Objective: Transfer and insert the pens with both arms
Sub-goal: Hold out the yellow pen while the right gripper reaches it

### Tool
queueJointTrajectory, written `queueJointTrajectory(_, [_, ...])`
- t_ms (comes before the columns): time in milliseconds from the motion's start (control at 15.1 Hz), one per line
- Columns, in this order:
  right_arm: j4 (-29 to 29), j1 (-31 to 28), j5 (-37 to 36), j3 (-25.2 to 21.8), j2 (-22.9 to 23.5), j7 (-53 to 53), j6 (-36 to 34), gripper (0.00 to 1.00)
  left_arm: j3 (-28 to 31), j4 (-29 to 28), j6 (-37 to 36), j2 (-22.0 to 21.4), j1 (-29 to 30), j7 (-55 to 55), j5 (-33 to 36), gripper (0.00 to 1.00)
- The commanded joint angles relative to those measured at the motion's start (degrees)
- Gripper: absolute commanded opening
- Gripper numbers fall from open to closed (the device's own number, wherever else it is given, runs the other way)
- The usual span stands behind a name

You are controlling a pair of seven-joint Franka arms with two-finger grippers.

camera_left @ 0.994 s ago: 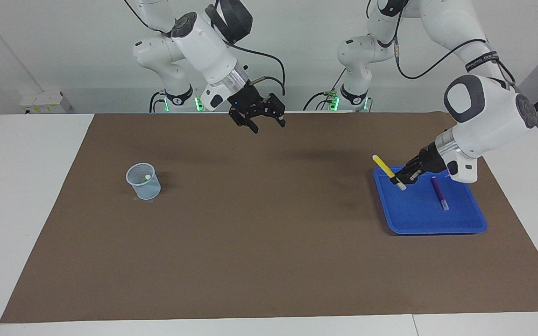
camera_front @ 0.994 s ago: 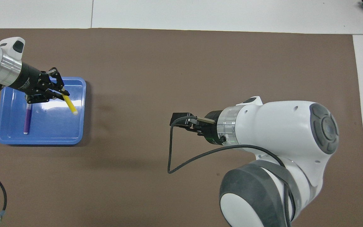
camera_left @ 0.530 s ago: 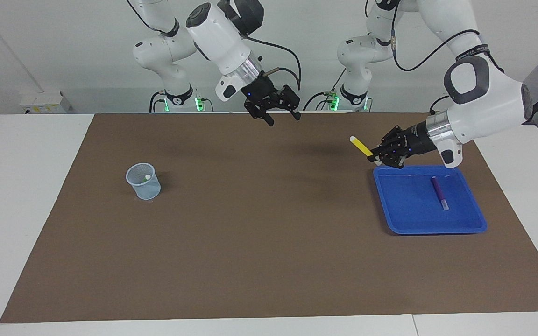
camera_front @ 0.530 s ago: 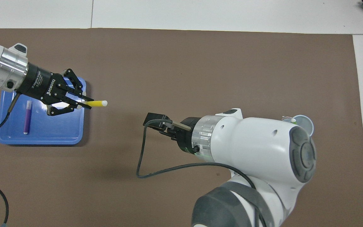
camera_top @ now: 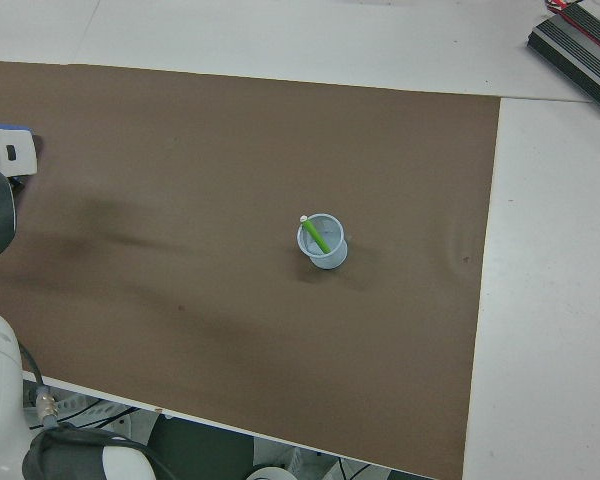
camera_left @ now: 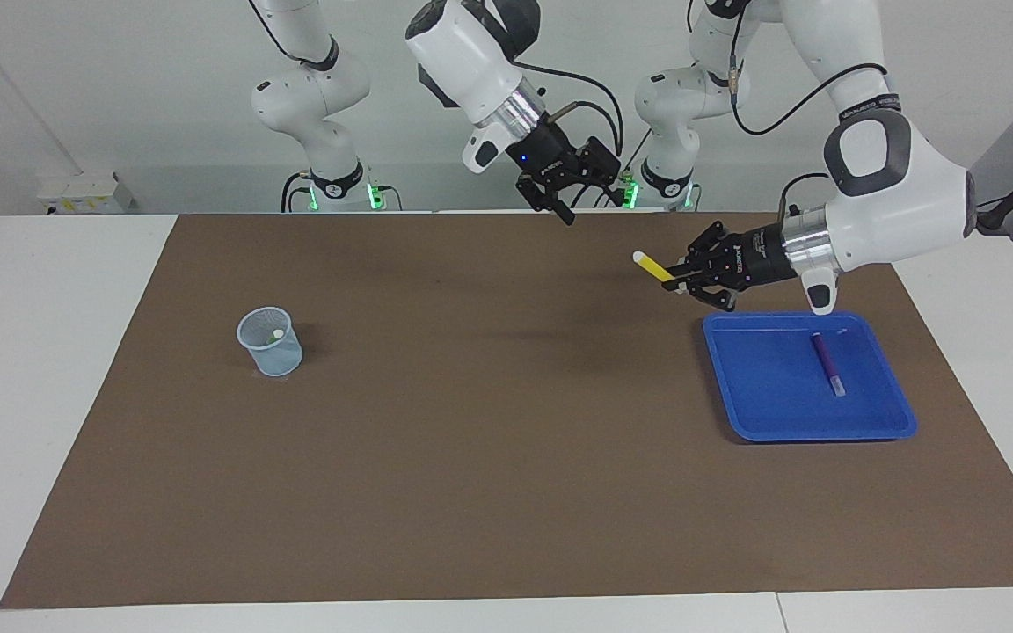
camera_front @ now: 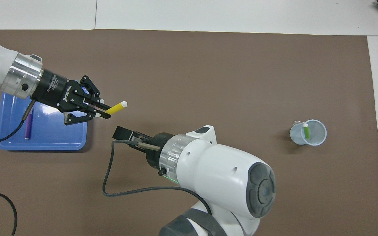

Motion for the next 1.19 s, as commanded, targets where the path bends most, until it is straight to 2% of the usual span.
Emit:
queueJointTrajectory(0, [4.8,0.4,-1.2,0.0,3.9,-1.5,0.4,0.99,0.3,-3.7,-0.5,-2.8,-1.1,-1.6,-1.7,0.0])
queueJointTrajectory(132, [5.1,-0.3,-3.7,0.0,4.6,-2.0,0.5,0.98,0.3,-4.7,-0.7,-3.3,-1.0,-1.6,-1.8,0.0])
queueJointTrajectory(199, [5.1,-0.7,-4.3,0.0,4.8,-2.8,0.5,0.92,0.3,-4.7,-1.0,-3.3,-1.1,-1.6,-1.8,0.0])
queueJointTrajectory(596, [5.1,-2.5,-4.5,0.0,5.4,-5.6,-0.1,0.75,0.3,-4.8,-1.5,-3.4,-1.1,-3.0,-1.8,0.0])
queueJointTrajectory(1126, [5.2,-3.4,-4.5,0.0,5.5,-5.7,0.0,0.74,0.3,-5.8,-1.4,-3.8,-1.9,-5.2,-1.9,0.0])
